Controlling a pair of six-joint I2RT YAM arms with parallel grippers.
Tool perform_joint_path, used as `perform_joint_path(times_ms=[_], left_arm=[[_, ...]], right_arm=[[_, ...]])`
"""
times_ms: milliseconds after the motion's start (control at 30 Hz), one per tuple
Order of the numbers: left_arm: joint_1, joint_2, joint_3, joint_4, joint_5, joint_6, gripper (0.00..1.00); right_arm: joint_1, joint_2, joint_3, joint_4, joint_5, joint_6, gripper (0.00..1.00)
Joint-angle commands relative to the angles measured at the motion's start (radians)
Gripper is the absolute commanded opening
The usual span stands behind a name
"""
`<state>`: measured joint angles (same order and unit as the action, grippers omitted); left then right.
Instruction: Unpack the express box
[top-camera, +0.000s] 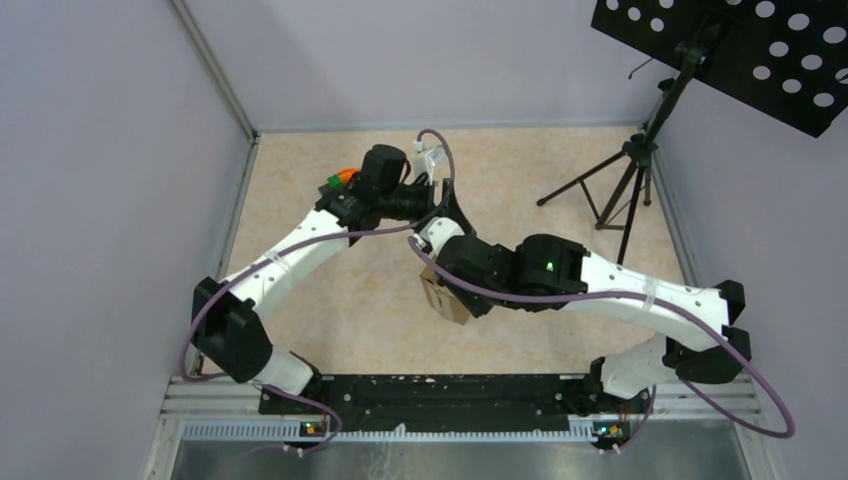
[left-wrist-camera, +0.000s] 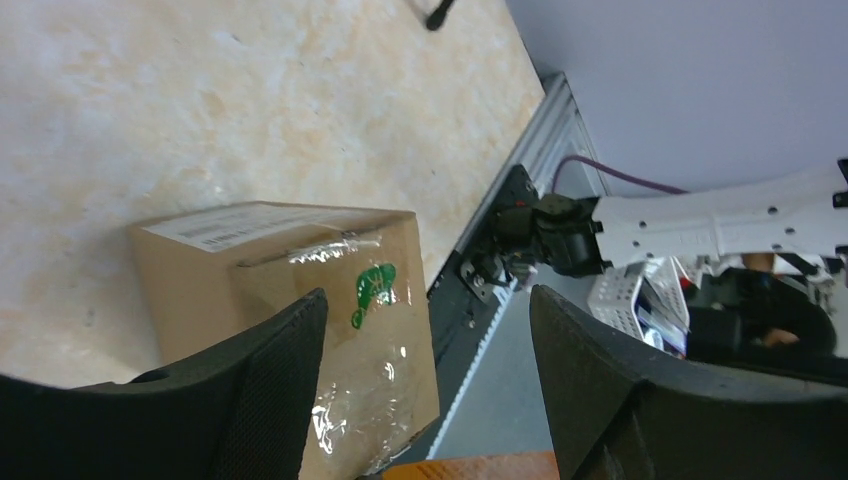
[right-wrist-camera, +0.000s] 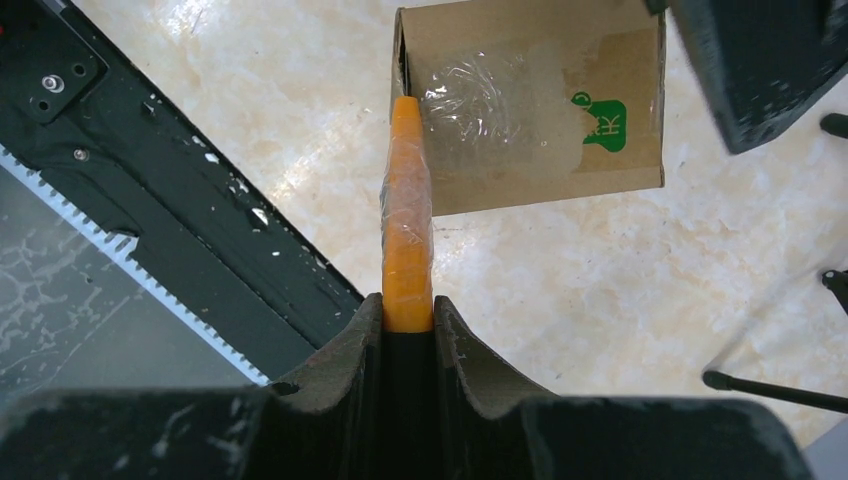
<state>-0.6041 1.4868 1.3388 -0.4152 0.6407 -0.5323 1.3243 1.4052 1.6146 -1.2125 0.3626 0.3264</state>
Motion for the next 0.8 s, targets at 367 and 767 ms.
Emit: perform_joint_path(times_ms=[367,767], left_arm=[[-0.025,0.119,-0.176,0.241,0.321,-0.101,0.78],[-0.017,0.208,-0.172,0.031,0.234,0.134,0.77]], right_arm=[[-0.032,-0.025,0.001,-0.025,0.001,0.010,0.00],[-0.038,-0.020,0.064,-0.105,0.009,0.013,0.00]])
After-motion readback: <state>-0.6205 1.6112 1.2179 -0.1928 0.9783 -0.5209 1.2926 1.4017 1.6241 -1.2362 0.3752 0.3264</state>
